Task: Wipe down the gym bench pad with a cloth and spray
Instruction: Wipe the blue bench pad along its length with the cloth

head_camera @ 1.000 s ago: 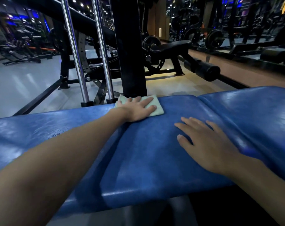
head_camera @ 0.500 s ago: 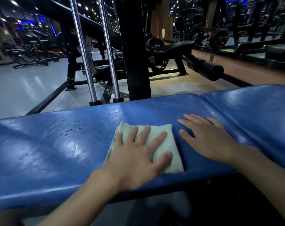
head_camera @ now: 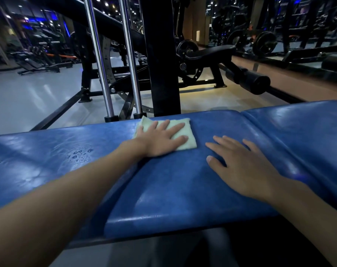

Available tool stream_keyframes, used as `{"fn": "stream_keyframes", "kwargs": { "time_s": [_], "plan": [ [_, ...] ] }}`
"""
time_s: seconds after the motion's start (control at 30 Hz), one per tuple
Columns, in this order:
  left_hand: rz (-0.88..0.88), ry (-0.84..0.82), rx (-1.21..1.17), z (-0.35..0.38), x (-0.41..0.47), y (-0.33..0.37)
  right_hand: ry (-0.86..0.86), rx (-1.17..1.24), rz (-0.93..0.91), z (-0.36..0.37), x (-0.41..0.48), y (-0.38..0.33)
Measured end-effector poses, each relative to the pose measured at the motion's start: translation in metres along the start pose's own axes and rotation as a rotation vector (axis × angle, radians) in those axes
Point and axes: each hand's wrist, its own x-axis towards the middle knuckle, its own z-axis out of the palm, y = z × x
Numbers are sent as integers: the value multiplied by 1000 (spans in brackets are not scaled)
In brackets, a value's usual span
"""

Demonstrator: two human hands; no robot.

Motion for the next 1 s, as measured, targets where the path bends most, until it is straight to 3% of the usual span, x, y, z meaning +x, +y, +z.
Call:
{"fn": "stream_keyframes", "kwargs": {
  "time_s": [0.27, 0.7, 0.83, 1.0],
  "plan": [
    [-81, -8, -8, -11, 43, -13, 17, 4, 8, 2, -1, -1],
    [17, 29, 41, 22, -176, 34, 6, -25, -9, -6, 0, -5],
    [16, 7, 22, 16, -151, 26, 40, 94, -38, -5, 3, -18],
    [-11, -5, 8, 8, -70, -6, -41, 5, -52, 6, 4, -17]
  ]
}}
